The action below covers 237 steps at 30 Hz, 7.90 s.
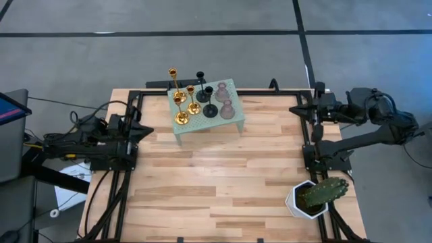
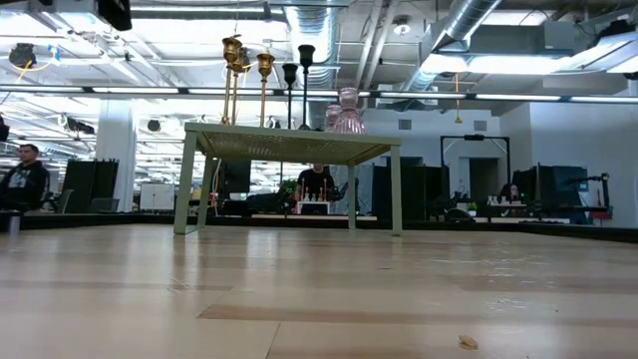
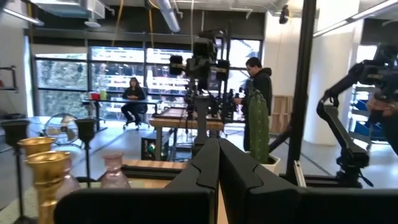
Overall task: Pick & Place candle stick holders
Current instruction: Return to Home Position
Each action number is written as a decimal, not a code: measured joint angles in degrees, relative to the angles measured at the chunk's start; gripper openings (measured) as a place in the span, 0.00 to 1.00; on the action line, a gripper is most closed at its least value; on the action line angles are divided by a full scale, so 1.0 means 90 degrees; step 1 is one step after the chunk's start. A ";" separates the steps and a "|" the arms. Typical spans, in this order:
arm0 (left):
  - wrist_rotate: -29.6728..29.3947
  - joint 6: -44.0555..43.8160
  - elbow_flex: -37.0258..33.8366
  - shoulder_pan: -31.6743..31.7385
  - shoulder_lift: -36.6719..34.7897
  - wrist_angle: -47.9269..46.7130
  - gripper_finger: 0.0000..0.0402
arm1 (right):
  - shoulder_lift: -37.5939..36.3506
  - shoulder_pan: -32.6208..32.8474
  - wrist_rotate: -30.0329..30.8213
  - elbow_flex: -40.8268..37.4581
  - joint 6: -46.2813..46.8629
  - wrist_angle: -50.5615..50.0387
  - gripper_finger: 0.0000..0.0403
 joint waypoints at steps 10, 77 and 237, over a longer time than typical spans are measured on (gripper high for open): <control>-0.0567 0.0000 0.0371 0.0002 -0.0140 -0.1024 0.01 | -0.1248 -0.0001 0.0001 -0.1063 0.0342 0.0349 0.00; -0.0556 0.0000 0.0427 0.0000 -0.0147 -0.1294 0.01 | -0.4383 -0.0006 -0.1435 -0.6866 0.0278 0.4425 0.00; 0.0393 -0.0027 -0.2667 -0.0007 -0.0091 0.0899 0.03 | -0.4371 -0.0006 -0.1438 -0.7740 0.0668 0.4842 0.00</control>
